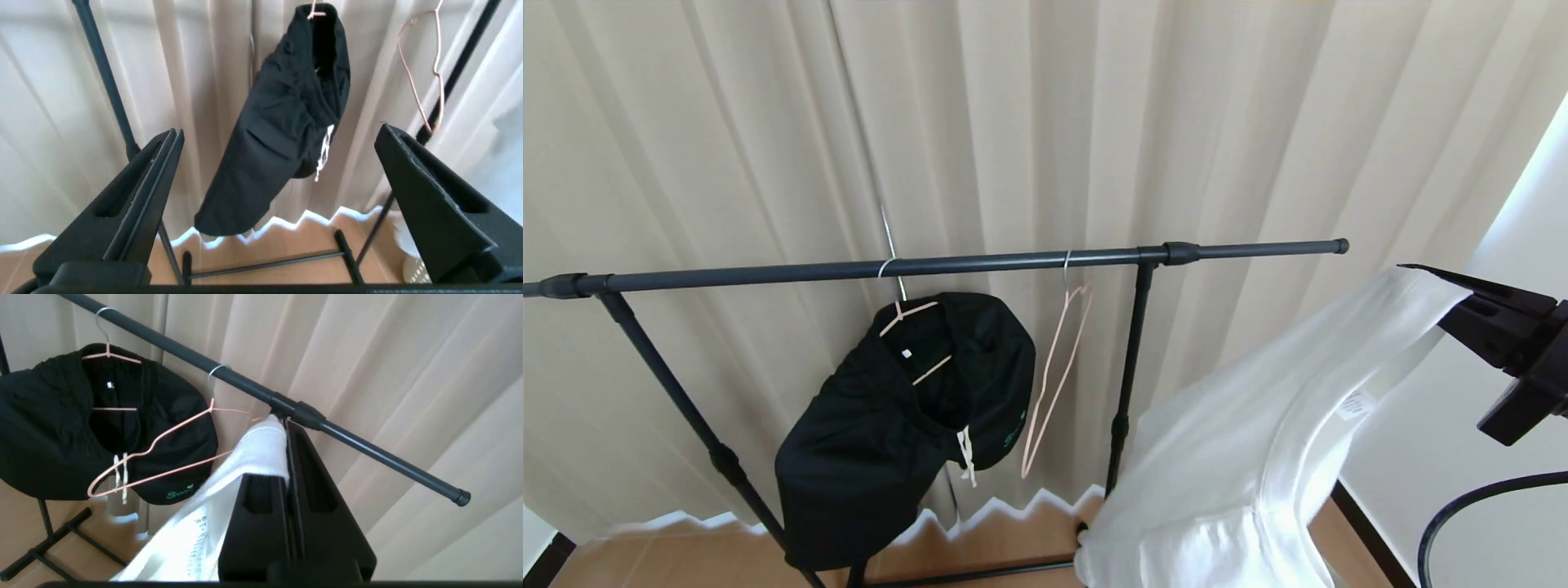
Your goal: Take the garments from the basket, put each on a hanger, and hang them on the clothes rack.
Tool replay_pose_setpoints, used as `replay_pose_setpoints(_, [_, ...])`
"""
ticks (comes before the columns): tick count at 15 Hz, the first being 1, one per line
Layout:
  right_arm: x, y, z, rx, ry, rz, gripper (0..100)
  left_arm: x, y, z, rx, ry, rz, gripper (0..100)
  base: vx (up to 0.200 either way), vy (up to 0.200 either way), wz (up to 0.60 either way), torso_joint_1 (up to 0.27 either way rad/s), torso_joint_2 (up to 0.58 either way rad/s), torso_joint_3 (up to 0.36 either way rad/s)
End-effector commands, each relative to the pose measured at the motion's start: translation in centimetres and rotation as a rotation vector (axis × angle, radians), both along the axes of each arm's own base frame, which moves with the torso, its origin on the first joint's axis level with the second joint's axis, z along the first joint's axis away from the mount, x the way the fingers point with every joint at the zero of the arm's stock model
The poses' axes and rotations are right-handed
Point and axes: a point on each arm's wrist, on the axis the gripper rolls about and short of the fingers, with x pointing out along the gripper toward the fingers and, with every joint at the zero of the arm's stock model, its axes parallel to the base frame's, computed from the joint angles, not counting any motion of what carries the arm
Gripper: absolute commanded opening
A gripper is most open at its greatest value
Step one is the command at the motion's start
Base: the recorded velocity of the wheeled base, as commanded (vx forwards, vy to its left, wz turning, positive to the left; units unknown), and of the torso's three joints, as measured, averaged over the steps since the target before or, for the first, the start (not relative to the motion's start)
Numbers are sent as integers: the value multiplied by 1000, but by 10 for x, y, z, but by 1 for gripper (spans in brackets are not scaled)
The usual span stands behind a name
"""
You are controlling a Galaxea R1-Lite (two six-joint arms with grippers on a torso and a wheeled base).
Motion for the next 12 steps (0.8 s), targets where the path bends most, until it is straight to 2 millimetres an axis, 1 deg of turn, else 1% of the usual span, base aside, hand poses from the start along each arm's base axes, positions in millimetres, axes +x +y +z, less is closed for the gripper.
replay_pose_setpoints(1, [-1, 0, 0, 1, -3, 1, 0, 0, 0, 0, 0, -1, 0, 100, -200, 0, 0, -7, 2, 17])
replay_pose_setpoints(3, [-1, 0, 0, 1, -3, 1, 0, 0, 0, 0, 0, -1, 0, 100, -200, 0, 0, -15, 5, 5])
replay_pose_setpoints(12, [-1, 0, 0, -12, -11, 0, 0, 0, 0, 0, 0, -1, 0, 100, 0, 0, 0, 0, 0, 0])
